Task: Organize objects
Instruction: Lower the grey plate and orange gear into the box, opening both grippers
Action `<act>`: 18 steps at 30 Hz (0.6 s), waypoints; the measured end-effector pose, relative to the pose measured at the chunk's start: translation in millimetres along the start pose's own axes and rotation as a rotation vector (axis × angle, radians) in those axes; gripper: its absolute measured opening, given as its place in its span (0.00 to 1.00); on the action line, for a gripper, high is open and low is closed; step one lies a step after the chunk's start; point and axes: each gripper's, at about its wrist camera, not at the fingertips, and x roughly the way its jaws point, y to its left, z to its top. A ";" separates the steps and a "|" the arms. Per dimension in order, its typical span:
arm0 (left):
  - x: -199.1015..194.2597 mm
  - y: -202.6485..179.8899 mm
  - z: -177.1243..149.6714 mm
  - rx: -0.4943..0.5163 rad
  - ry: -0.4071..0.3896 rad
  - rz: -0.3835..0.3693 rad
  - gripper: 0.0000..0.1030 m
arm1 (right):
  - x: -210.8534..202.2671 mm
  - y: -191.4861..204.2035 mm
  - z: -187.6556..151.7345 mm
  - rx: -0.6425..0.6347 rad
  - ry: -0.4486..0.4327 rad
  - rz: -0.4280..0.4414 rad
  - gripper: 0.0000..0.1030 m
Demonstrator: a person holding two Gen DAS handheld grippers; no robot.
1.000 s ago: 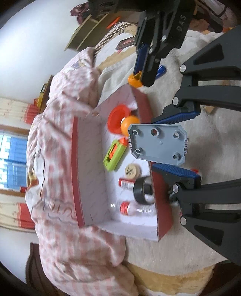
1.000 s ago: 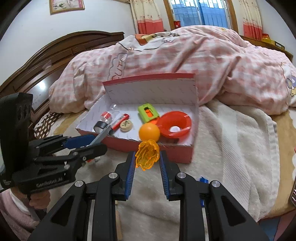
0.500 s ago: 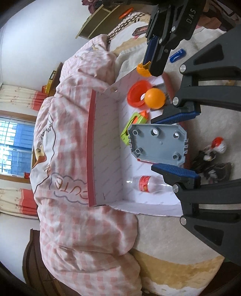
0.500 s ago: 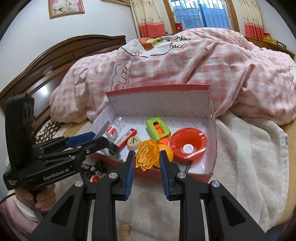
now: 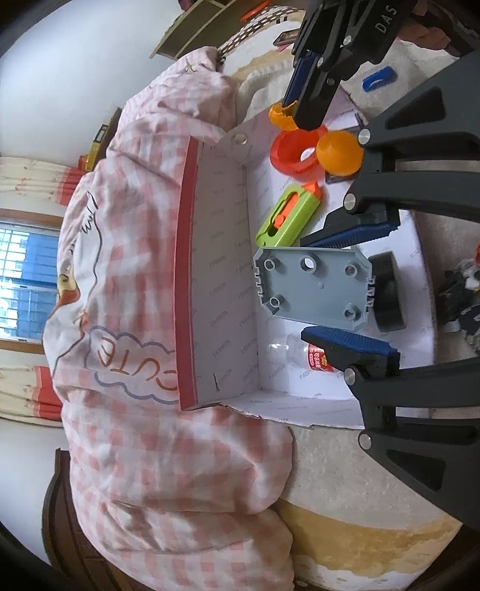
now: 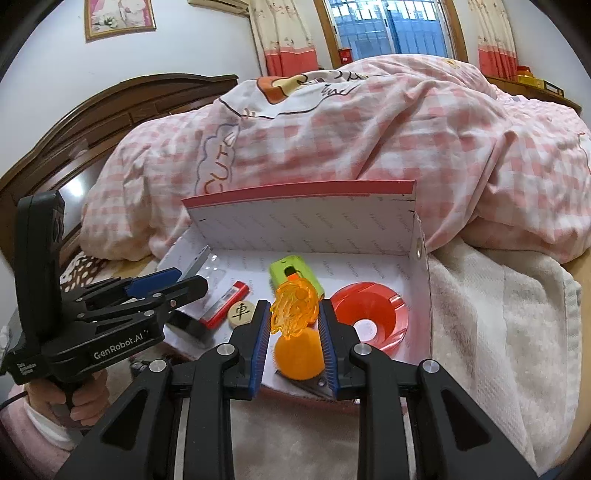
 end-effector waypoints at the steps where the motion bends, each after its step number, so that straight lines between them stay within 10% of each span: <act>1: 2.8 1.0 0.5 -0.002 0.003 0.003 0.40 | 2.9 -0.7 0.5 -0.004 -0.001 0.000 0.26; 18: 28.2 -0.3 0.7 0.008 0.032 0.045 0.41 | 26.8 -7.1 0.8 -0.019 0.002 -0.057 0.26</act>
